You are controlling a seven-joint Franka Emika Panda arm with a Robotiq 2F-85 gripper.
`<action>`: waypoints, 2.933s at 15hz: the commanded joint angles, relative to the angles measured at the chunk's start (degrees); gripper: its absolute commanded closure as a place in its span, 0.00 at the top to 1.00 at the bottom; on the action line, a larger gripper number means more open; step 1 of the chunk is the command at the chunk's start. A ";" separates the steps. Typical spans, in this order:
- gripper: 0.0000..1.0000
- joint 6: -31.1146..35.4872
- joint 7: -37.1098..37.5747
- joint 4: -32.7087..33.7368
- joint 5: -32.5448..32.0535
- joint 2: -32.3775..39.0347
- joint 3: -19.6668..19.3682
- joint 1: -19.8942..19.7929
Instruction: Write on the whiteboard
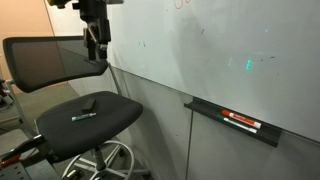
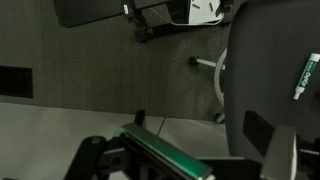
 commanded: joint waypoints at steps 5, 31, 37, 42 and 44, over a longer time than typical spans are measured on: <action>1.00 11.74 7.14 -0.62 -1.22 14.08 4.90 6.50; 1.00 36.51 21.41 24.24 -9.39 59.56 -9.20 35.38; 0.43 34.61 21.41 25.33 -8.65 61.07 -11.29 37.20; 0.10 30.12 22.40 24.69 -9.74 58.58 -13.14 39.33; 0.13 27.96 22.66 24.10 -10.76 57.92 -14.14 39.98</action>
